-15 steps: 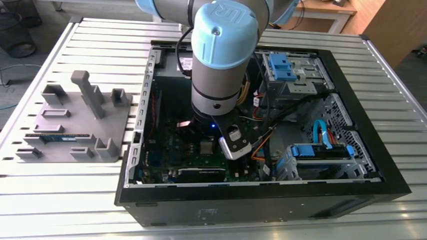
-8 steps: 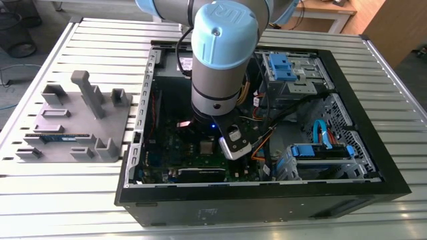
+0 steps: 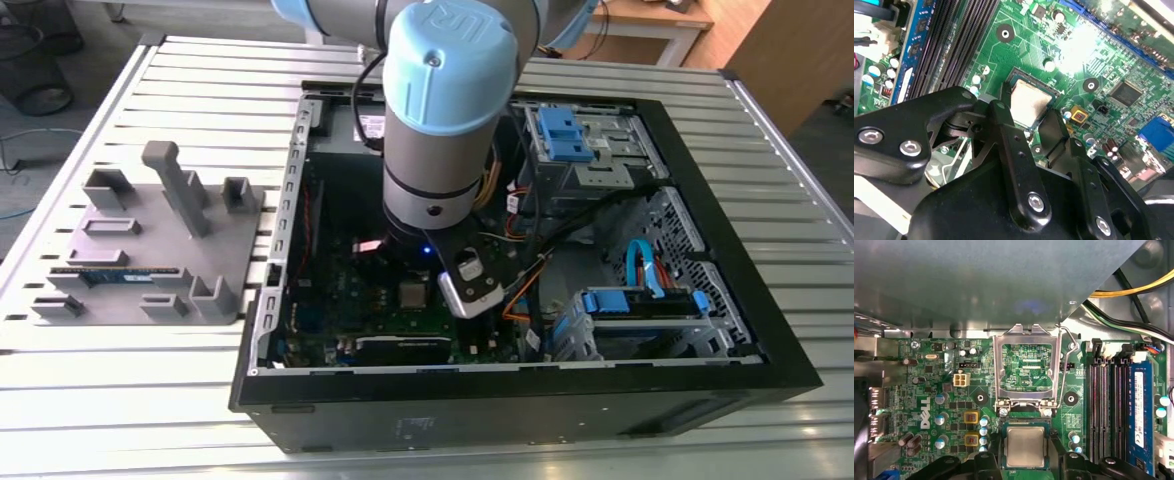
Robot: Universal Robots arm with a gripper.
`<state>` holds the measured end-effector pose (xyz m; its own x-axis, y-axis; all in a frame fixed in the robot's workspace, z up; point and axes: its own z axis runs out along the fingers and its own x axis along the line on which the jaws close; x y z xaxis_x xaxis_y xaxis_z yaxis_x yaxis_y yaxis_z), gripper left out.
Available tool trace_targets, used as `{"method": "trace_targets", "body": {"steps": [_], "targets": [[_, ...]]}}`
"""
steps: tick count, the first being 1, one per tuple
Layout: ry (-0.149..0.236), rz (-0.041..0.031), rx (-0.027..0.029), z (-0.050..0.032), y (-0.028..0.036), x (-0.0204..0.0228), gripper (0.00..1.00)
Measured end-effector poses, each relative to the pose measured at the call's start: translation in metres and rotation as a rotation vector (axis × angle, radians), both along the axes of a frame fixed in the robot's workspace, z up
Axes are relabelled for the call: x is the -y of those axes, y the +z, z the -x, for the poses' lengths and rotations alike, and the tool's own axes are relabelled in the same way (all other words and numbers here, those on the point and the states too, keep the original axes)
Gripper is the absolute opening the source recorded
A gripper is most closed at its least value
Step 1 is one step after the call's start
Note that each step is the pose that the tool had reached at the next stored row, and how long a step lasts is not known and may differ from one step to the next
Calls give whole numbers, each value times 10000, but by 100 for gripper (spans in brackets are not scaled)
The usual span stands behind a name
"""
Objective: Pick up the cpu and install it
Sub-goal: 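Place the cpu into insertion slot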
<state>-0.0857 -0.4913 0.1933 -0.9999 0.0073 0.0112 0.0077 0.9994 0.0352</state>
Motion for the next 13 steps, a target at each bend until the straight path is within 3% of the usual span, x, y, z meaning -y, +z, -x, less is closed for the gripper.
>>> {"method": "trace_targets", "body": {"steps": [13], "targets": [[-1,-6,-1,1,24,0,48]]}}
